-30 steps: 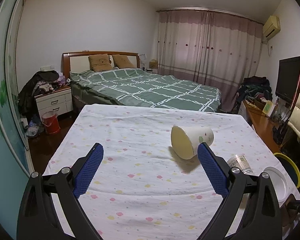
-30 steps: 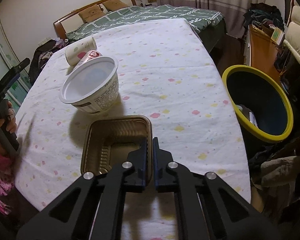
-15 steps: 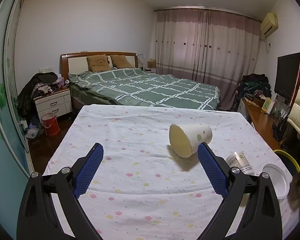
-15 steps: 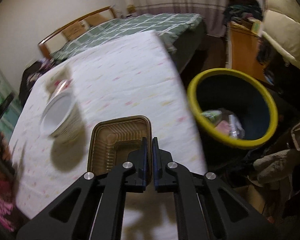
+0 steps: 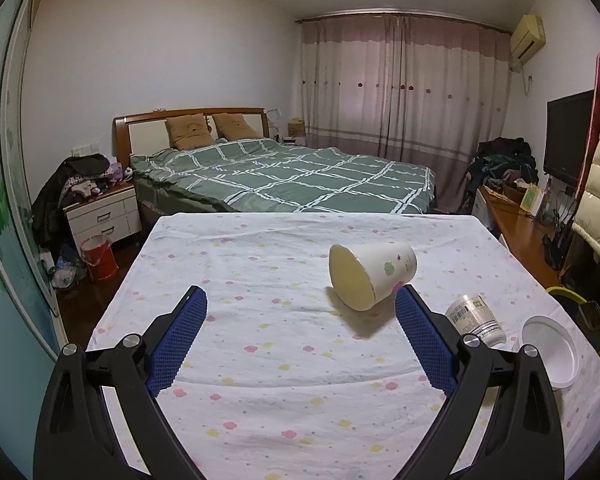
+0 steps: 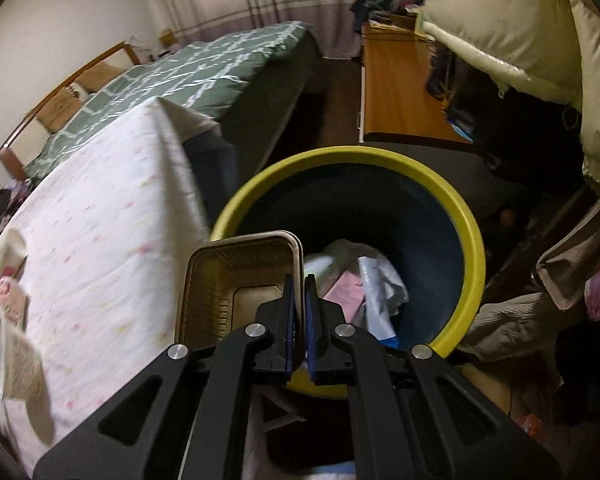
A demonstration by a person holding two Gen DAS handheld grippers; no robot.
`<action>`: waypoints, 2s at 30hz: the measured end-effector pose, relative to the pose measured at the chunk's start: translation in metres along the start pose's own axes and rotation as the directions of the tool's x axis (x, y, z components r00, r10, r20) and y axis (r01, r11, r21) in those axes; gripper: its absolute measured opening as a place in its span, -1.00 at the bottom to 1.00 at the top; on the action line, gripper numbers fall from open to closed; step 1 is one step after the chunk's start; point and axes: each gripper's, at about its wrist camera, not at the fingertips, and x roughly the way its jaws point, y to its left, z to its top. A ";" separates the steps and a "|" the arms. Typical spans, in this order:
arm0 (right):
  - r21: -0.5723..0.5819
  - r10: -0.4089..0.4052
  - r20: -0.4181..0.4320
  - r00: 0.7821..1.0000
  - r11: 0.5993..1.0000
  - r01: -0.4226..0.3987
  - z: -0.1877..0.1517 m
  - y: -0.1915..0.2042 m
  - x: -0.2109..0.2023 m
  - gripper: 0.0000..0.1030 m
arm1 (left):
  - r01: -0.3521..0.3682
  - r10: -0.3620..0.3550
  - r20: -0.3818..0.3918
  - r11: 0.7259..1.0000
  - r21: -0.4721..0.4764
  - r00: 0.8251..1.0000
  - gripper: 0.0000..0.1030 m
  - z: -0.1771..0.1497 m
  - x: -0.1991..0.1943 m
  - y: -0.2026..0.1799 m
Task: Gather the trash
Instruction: 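Carry the brown tray to the yellow bin and open the right tool, then grasp the white plastic tub by its rim with the left tool, then carry the white tub over the yellow bin and open the left tool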
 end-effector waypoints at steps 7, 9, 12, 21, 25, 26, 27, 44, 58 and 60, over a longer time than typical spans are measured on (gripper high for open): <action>0.043 -0.054 -0.017 0.998 0.998 0.055 0.015 -0.018 0.022 -0.89 | 0.011 -0.011 -0.002 1.000 0.021 1.000 0.82 -0.001 0.000 -0.005; 0.056 -0.061 -0.021 0.998 0.997 0.062 0.018 -0.022 0.024 -0.74 | 0.015 -0.015 -0.002 1.000 0.024 1.000 0.82 -0.002 -0.001 -0.006; 0.071 -0.066 -0.008 0.998 0.995 0.066 0.018 -0.025 0.022 -0.40 | 0.019 -0.019 0.000 0.999 0.029 1.000 0.82 -0.002 -0.002 -0.007; 0.069 -0.029 0.028 0.999 0.997 0.027 0.004 -0.022 0.001 -0.40 | 0.110 -0.114 0.034 0.989 0.101 0.993 0.82 -0.002 -0.020 -0.029; 0.060 -0.020 0.049 0.999 0.998 0.017 -0.002 -0.021 -0.011 -0.40 | 0.270 -0.269 -0.026 0.954 0.129 0.963 0.82 -0.009 -0.043 -0.053; 0.060 -0.012 0.051 0.999 0.998 0.009 -0.003 -0.021 -0.013 -0.40 | 0.320 -0.315 -0.058 0.938 0.130 0.947 0.82 -0.013 -0.047 -0.061; 0.061 -0.005 0.054 0.999 0.998 0.001 -0.004 -0.022 -0.015 -0.40 | 0.362 -0.352 -0.092 0.922 0.136 0.931 0.82 -0.017 -0.050 -0.069; 0.077 0.060 0.068 0.996 0.995 -0.065 -0.015 -0.035 -0.024 -0.38 | 0.426 -0.330 -0.415 0.890 0.163 0.848 0.68 -0.053 0.007 -0.176; 0.099 0.080 0.059 0.995 0.991 -0.085 -0.016 -0.045 -0.016 -0.36 | 0.410 -0.314 -0.436 0.901 0.143 0.843 0.65 -0.047 0.036 -0.200; 0.100 0.083 0.058 0.995 0.991 -0.088 -0.017 -0.045 -0.015 -0.33 | 0.410 -0.312 -0.438 0.900 0.147 0.843 0.65 -0.046 0.038 -0.203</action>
